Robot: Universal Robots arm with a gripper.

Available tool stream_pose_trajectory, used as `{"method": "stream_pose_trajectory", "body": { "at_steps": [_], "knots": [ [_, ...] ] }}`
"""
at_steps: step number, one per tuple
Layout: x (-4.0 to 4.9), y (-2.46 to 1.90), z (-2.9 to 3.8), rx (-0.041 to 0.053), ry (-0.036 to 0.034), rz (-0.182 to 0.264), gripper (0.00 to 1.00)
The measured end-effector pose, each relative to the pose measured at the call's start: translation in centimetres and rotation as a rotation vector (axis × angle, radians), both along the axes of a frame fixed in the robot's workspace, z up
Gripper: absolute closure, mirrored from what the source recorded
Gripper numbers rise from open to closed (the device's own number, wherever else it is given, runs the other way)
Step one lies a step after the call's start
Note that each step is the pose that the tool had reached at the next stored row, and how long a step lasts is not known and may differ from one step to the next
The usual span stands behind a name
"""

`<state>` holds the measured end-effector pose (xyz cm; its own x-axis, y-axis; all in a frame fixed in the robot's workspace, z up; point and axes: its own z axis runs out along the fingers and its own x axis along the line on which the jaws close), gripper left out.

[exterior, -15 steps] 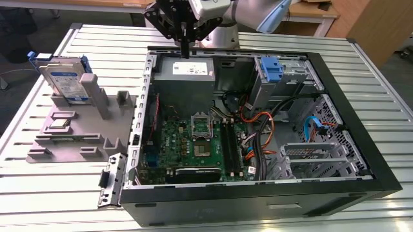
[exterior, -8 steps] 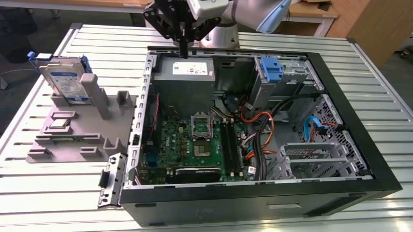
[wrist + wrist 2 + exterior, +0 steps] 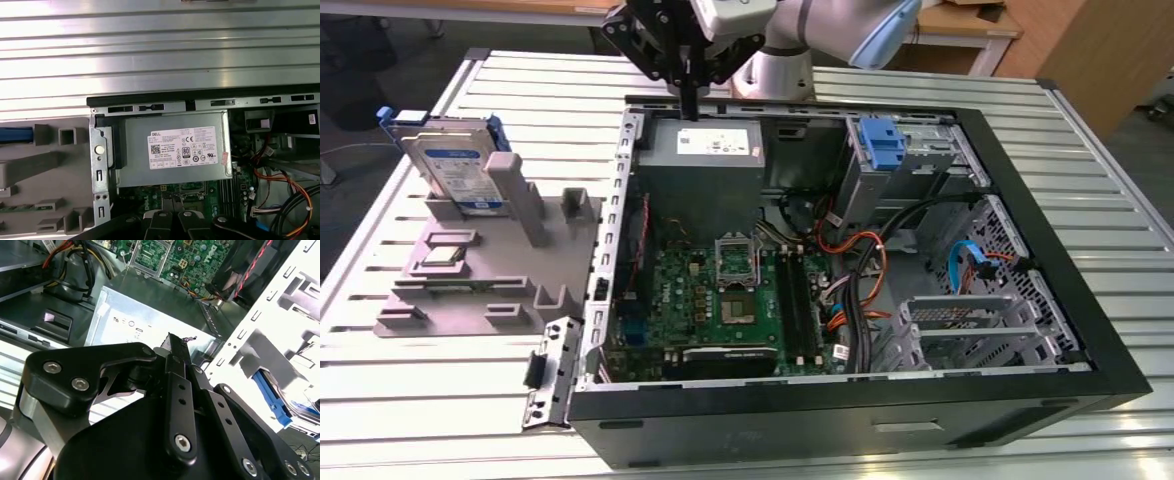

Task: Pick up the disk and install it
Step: 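Reach for the disk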

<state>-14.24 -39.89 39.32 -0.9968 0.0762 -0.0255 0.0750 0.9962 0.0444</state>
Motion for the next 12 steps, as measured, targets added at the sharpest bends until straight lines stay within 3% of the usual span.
{"method": "stream_pose_trajectory", "body": {
  "at_steps": [6,12],
  "knots": [
    [-0.74,0.0,-0.01,0.0,-0.0013,0.0,0.9],
    [-0.89,0.0,-0.01,0.0,-0.0015,0.0,0.9]
  ]
}}
